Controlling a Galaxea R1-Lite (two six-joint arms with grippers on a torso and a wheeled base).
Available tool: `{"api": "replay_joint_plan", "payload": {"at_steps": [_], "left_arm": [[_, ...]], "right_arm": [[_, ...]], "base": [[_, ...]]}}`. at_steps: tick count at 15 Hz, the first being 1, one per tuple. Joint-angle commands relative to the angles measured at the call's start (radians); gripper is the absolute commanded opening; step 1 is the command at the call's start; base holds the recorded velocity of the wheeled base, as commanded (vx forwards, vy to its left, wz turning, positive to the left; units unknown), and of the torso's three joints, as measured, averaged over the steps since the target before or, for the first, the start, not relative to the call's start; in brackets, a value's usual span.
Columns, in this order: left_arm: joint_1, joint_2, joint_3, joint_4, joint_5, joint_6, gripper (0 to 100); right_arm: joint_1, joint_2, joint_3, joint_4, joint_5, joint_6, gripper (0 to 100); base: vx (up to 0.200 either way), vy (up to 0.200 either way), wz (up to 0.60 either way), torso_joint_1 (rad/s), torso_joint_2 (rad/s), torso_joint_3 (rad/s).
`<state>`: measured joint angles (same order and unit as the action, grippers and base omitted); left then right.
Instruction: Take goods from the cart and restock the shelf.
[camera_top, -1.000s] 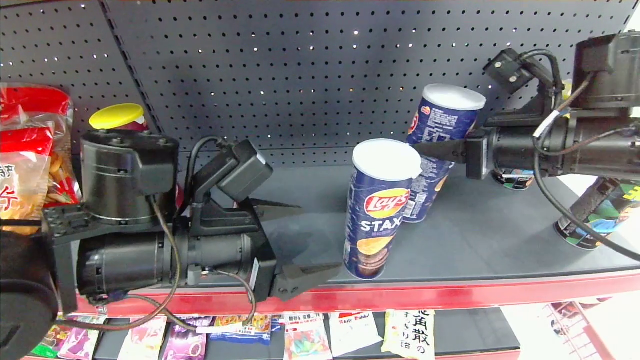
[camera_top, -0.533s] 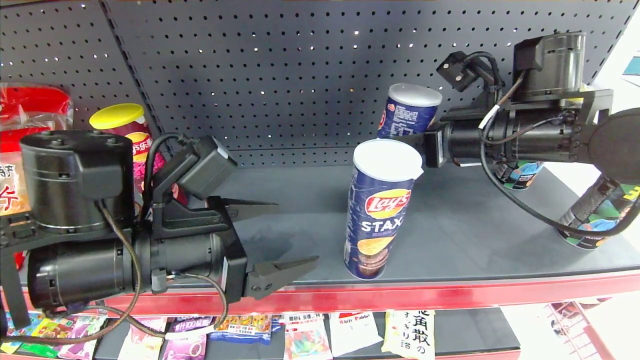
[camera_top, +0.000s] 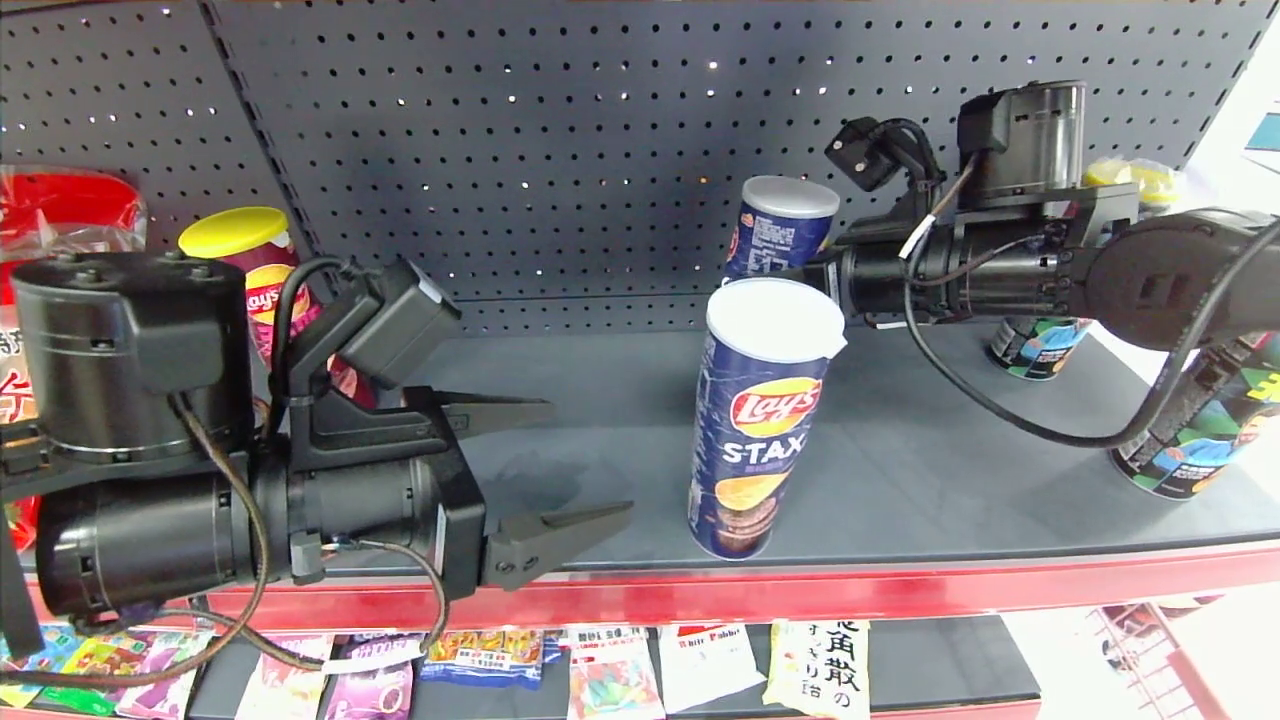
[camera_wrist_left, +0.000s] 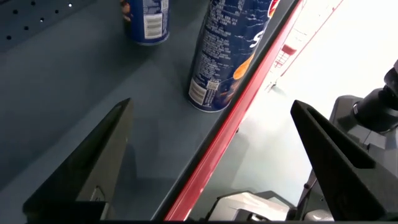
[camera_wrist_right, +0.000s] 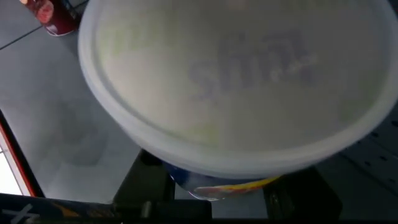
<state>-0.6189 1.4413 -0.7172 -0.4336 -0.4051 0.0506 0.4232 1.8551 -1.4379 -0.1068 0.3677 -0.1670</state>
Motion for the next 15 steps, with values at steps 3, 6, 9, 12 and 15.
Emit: {"api": "replay_joint_plan", "payload": {"at_steps": [3,6,9,12,15], "left_arm": [[0.001,0.007,0.004,0.000,0.000,-0.005,100],[0.001,0.008,0.002,0.000,0.000,-0.005,100],[0.005,0.008,0.004,0.000,0.000,-0.008,100],[0.007,0.008,0.004,0.000,0.000,-0.008,100],[0.010,0.008,0.005,0.000,0.000,-0.008,100]], "right_arm": [[-0.001,-0.001,0.005,0.004,0.002,0.000,0],[-0.001,-0.017,0.036,0.004,0.002,-0.002,0],[-0.001,-0.030,0.053,0.004,0.002,-0.002,0],[-0.001,-0.030,0.060,0.001,0.000,-0.005,0],[0.002,-0.062,0.096,-0.001,0.000,-0.003,100]], "base": [[0.000,0.000,0.00,0.000,0.00,0.000],[0.000,0.000,0.00,0.000,0.00,0.000],[0.000,0.000,0.00,0.000,0.00,0.000],[0.000,0.000,0.00,0.000,0.00,0.000],[0.000,0.000,0.00,0.000,0.00,0.000]]}}
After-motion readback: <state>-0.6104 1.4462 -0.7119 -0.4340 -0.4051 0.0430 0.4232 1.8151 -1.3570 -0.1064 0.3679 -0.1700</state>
